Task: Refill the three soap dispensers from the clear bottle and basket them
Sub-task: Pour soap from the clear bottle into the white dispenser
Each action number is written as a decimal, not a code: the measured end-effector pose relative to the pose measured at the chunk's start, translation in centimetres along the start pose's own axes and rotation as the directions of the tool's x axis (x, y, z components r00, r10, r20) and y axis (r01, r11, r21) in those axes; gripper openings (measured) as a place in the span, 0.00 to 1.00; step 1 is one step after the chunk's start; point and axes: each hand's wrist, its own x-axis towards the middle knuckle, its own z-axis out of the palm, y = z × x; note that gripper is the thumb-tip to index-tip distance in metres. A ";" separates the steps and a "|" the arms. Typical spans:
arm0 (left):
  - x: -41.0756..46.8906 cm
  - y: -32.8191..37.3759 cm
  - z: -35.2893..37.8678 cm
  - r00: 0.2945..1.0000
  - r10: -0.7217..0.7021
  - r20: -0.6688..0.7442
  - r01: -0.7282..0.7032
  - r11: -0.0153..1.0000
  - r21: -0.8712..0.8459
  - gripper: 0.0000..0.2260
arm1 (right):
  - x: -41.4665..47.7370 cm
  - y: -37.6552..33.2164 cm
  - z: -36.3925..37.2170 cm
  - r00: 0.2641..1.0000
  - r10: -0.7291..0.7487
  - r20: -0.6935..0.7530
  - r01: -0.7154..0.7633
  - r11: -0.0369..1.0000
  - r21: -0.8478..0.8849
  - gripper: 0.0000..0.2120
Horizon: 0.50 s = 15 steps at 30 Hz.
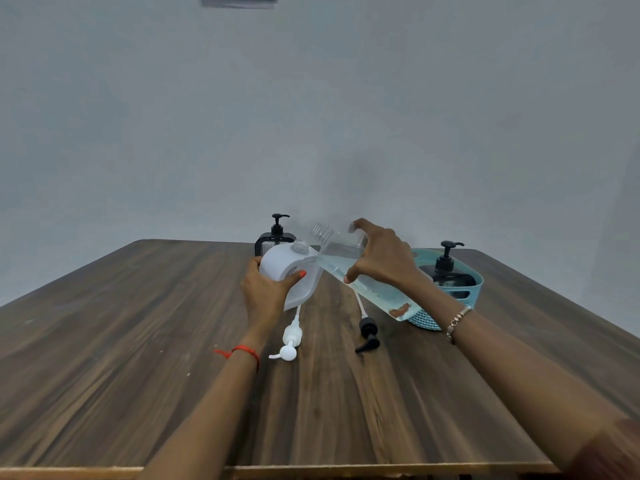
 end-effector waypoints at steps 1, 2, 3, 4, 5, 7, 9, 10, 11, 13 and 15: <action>-0.1 0.1 0.0 1.000 0.002 0.002 -0.002 1.000 -0.005 0.26 | -0.1 0.0 -0.2 1.000 -0.001 0.010 0.002 1.000 -0.012 0.37; -0.3 0.2 -0.1 1.000 0.007 0.003 -0.007 1.000 -0.009 0.26 | -0.2 -0.1 -0.5 1.000 -0.002 0.019 0.003 1.000 -0.023 0.37; -0.4 0.3 -0.1 1.000 0.014 0.003 -0.014 1.000 -0.011 0.25 | -0.2 -0.1 -0.6 1.000 -0.001 0.029 0.002 0.999 -0.033 0.37; -0.6 0.5 -0.2 1.000 0.022 0.001 -0.022 1.000 -0.012 0.25 | -0.3 -0.1 -0.8 0.999 0.000 0.038 0.002 0.999 -0.042 0.37; -0.7 0.6 -0.1 1.000 0.031 -0.001 -0.031 0.999 -0.012 0.25 | -0.3 -0.1 -0.9 0.999 0.000 0.045 0.002 0.999 -0.049 0.37; -0.9 0.9 -0.1 0.999 0.046 -0.006 -0.046 0.999 -0.008 0.25 | -0.5 -0.1 -1.0 0.998 -0.003 0.060 0.007 0.998 -0.062 0.37; -1.2 1.2 -0.1 0.998 0.063 -0.011 -0.063 0.998 -0.005 0.24 | -0.6 -0.2 -1.1 0.997 -0.004 0.071 0.009 0.997 -0.071 0.37; -1.3 1.3 -0.2 0.997 0.073 -0.012 -0.073 0.997 -0.008 0.24 | -0.7 -0.2 -1.1 0.997 -0.003 0.075 0.008 0.997 -0.073 0.37; -1.3 1.3 -0.2 0.996 0.085 -0.013 -0.085 0.996 -0.011 0.24 | -0.8 -0.2 -1.2 0.997 0.000 0.079 0.006 0.997 -0.075 0.37; -1.5 1.4 -0.3 0.995 0.103 -0.009 -0.103 0.995 -0.017 0.24 | -0.9 -0.3 -1.4 0.996 -0.001 0.090 0.009 0.996 -0.086 0.37; -1.8 1.6 -0.4 0.994 0.110 -0.004 -0.111 0.993 -0.028 0.23 | -1.0 -0.5 -1.5 0.995 -0.007 0.100 0.018 0.994 -0.105 0.37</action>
